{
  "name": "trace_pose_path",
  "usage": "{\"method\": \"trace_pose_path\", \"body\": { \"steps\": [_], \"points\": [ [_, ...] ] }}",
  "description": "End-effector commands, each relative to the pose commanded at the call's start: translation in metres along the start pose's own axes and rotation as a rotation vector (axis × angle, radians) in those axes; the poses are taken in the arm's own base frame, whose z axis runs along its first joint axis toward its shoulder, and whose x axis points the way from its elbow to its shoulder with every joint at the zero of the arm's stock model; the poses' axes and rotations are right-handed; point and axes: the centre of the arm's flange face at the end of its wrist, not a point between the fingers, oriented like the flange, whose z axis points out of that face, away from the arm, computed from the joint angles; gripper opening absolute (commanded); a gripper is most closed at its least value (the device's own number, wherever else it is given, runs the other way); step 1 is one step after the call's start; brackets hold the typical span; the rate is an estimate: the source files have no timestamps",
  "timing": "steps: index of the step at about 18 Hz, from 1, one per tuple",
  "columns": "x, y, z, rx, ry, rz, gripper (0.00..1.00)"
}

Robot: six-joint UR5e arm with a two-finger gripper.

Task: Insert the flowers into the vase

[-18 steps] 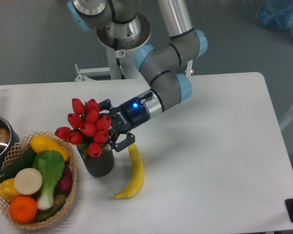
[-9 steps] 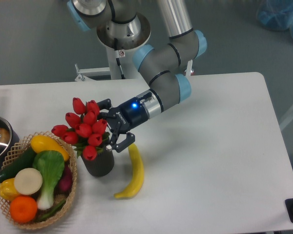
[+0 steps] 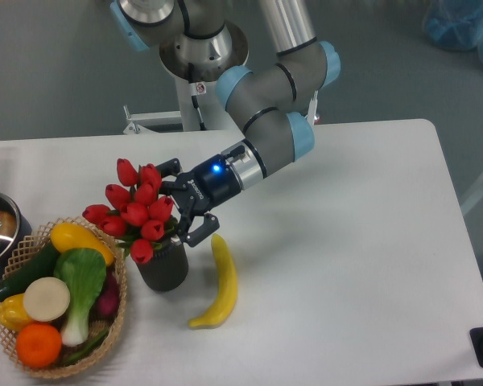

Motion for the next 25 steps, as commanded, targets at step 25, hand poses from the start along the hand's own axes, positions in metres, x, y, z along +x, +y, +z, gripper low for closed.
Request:
{"method": "trace_pose_path", "body": {
  "steps": [25],
  "points": [
    [0.017,-0.119,-0.113,-0.6,-0.286,0.124,1.0]
  ]
}}
